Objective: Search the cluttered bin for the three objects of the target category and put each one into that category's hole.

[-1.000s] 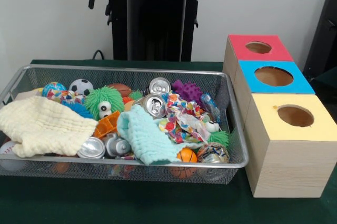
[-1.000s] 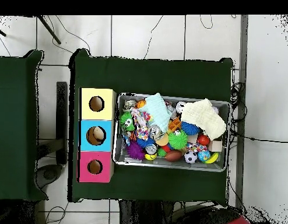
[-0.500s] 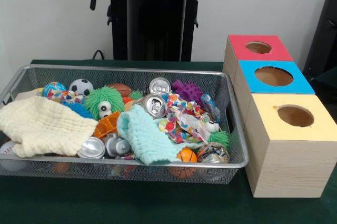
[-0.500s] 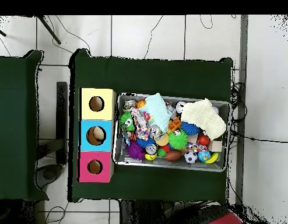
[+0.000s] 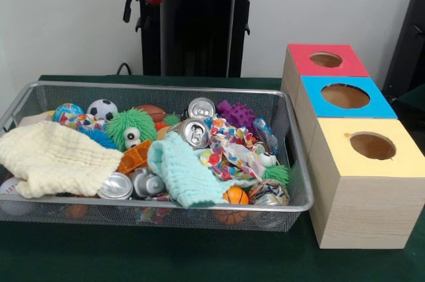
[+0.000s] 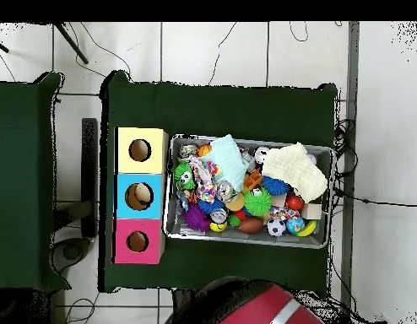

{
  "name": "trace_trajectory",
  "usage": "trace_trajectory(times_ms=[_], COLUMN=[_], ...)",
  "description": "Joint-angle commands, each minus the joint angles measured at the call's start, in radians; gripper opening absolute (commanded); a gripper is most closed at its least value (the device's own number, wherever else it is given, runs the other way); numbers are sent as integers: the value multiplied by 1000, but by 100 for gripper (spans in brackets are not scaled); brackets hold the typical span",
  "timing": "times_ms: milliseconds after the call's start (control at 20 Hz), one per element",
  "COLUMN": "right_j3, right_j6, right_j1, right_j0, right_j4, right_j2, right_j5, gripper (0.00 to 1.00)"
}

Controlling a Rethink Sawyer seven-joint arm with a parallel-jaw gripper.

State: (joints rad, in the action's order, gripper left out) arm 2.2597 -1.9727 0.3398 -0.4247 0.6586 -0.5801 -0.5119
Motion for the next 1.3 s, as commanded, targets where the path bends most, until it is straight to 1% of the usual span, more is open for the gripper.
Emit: trace_trajectory(times_ms=[50,400,800,1300], right_j3=[107,134,150,148], right_j6=[-233,-247,-253,-262], right_j1=[-99,-55,-23,-29], right_j0=[76,138,198,253], right_j4=[-98,-180,-275,-382], right_j2=[240,294,363,420], right_j5=[-23,31,60,58], gripper=[100,100,100,100])
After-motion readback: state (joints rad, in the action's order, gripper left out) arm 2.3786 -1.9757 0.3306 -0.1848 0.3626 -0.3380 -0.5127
